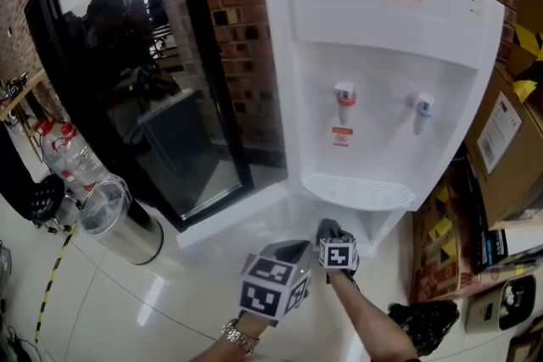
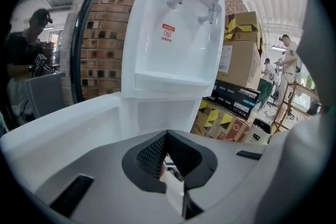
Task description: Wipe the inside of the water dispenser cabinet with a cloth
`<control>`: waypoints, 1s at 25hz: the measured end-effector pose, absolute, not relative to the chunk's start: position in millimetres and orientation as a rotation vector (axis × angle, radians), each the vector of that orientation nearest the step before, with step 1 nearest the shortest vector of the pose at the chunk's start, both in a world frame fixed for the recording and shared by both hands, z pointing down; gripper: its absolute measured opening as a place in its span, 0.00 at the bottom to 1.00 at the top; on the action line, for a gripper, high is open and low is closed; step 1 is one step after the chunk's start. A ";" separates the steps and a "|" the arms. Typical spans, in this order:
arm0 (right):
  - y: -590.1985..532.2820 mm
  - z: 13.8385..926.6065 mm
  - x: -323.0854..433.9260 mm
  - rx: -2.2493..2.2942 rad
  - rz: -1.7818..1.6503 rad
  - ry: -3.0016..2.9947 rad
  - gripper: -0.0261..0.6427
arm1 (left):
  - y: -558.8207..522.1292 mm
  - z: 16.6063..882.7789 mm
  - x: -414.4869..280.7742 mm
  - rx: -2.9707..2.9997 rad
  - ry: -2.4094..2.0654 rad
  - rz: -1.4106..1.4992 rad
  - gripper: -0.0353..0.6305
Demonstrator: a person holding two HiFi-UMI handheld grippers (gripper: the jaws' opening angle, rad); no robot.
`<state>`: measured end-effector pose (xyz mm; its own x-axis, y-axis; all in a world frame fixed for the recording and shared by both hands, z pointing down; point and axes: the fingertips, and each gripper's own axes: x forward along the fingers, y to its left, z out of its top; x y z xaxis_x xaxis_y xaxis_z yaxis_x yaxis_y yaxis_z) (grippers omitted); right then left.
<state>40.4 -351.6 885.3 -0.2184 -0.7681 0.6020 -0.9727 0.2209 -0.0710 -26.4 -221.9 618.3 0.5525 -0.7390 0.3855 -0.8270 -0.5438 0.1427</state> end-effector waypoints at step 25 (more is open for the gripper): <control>-364.1 895.4 86.9 1.634 0.515 -1.991 0.05 | -218.4 613.4 -21.7 2.498 -1.282 0.388 0.06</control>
<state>86.9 -364.1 895.4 -0.1465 -0.7853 0.6015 -0.9785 0.2043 0.0284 -21.7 -218.4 613.4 0.5639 -0.7372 0.3723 -0.8199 -0.5536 0.1458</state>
